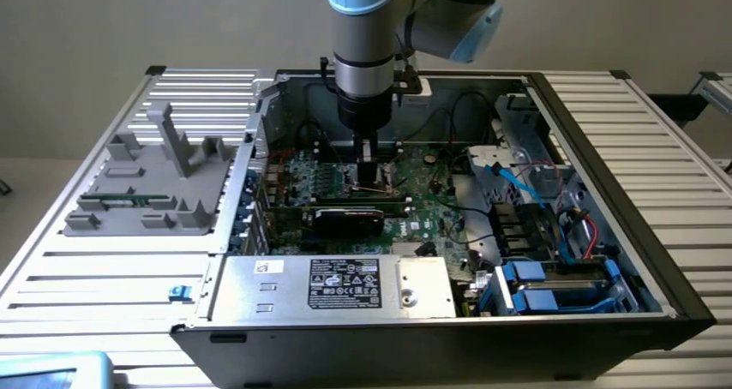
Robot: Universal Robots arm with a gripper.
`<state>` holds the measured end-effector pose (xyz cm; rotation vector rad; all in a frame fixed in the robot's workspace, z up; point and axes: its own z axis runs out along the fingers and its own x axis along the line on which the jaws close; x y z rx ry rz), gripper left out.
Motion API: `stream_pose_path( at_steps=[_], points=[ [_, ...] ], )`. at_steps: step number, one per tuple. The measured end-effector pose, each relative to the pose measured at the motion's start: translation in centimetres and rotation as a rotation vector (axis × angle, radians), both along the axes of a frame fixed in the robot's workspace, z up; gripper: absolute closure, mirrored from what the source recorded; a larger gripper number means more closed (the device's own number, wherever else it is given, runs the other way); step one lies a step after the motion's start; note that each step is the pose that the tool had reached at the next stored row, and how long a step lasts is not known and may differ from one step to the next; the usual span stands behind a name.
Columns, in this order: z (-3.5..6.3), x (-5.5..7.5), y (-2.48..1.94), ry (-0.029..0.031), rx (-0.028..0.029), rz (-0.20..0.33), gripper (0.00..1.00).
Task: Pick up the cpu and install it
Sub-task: 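Place the cpu into insertion slot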
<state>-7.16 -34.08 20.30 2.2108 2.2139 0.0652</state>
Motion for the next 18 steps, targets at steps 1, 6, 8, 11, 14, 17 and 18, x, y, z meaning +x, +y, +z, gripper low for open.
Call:
stream_pose_path(
  at_steps=[1, 6, 8, 11, 14, 17, 18],
  points=[
    [0.0, 0.01, 0.01, 0.0006, -0.0008, 0.0, 0.44],
    [0.0, 0.04, 0.02, 0.0041, -0.0032, -0.001, 0.44],
    [0.01, 0.09, 0.02, 0.0047, -0.0035, -0.001, 0.44],
    [0.0, 0.23, 0.02, 0.0049, -0.0038, -0.003, 0.44],
    [0.0, 0.28, 0.02, 0.0075, -0.0043, -0.005, 0.44],
    [-0.01, 0.32, 0.02, 0.012, -0.0047, -0.007, 0.44],
    [-0.02, 0.32, 0.02, 0.0121, -0.0046, -0.007, 0.44]
  ],
)
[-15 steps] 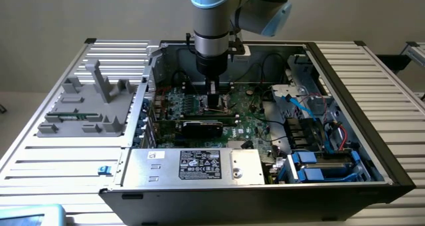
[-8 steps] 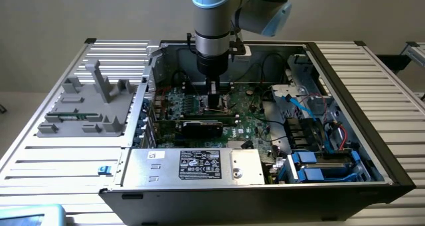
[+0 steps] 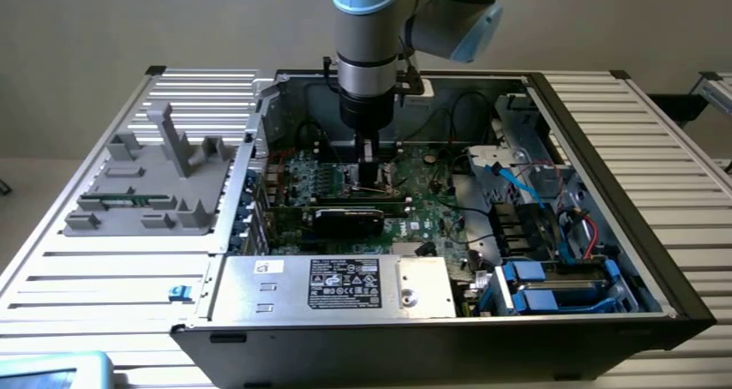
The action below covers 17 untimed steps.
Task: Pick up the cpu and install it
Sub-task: 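Place the cpu into insertion slot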
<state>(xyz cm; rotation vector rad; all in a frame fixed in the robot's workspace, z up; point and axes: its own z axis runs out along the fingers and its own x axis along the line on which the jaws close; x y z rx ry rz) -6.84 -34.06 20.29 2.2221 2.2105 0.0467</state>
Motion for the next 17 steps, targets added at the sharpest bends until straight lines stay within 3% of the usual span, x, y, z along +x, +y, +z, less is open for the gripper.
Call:
stream_pose_path(
  at_steps=[13, 17],
  points=[
    [-0.21, 0.01, 0.0, 0.0, -0.0003, 0.0, 0.44],
    [-0.25, 0.01, 0.0, 0.0, -0.005, -0.002, 0.44]
  ],
)
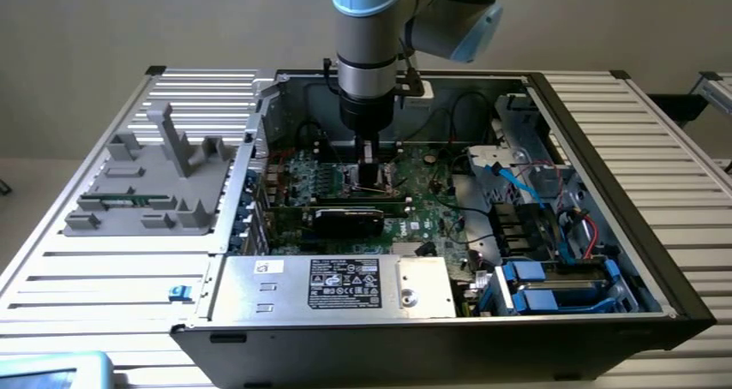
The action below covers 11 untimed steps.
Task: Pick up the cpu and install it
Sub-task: 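Place the cpu into insertion slot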
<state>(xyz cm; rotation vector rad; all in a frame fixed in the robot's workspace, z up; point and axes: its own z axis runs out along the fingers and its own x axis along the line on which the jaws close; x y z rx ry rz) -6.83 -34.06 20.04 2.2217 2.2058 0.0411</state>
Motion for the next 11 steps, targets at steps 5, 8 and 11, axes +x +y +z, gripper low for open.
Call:
stream_pose_path(
  at_steps=[5, 8, 11],
  points=[
    [0.0, 0.0, 0.0, 0.0, -0.0024, 0.0, 0.44],
    [-0.01, 0.07, 0.0, 0.0, -0.0023, 0.0, 0.44],
    [-0.02, 0.14, 0.0, 0.0001, -0.0025, 0.0, 0.44]
  ],
)
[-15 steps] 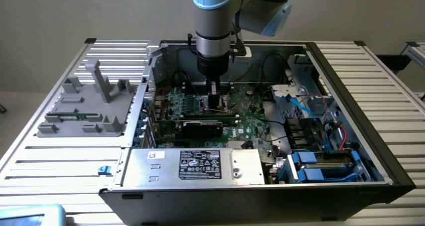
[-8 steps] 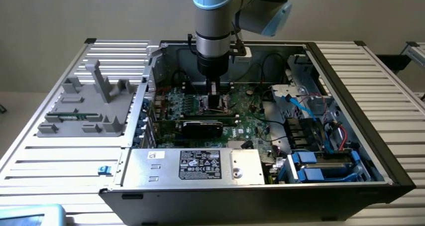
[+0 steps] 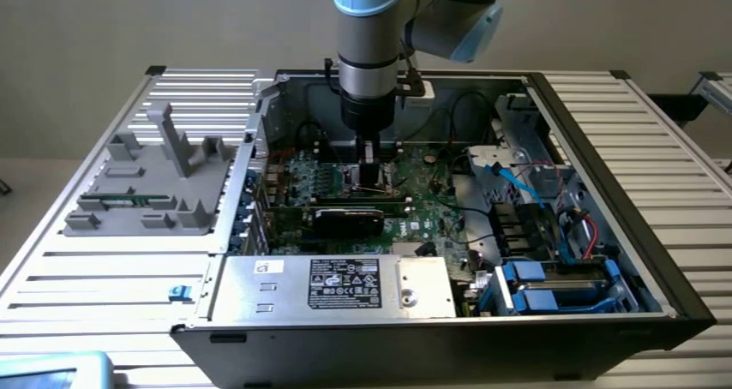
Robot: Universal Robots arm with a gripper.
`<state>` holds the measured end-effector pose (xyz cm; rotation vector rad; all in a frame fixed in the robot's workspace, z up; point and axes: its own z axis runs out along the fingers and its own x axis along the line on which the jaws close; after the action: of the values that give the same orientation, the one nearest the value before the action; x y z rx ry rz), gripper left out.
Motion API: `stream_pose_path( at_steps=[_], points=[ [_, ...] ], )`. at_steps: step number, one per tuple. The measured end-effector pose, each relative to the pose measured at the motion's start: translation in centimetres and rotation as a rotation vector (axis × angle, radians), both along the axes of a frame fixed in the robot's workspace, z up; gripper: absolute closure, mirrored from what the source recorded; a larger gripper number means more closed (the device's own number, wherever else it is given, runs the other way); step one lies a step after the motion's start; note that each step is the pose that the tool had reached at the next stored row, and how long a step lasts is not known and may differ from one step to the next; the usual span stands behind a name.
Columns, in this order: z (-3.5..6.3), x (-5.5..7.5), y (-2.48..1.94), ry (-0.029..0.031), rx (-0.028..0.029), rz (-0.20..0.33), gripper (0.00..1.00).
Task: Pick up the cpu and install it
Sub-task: 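Place the cpu into insertion slot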
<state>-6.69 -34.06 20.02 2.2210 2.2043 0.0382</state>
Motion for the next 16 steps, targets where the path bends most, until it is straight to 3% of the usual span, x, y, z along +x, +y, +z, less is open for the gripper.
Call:
stream_pose_path(
  at_steps=[16],
  points=[
    [-0.22, 0.03, 0.16, -0.0001, 0.0001, -0.012, 0.44]
  ],
)
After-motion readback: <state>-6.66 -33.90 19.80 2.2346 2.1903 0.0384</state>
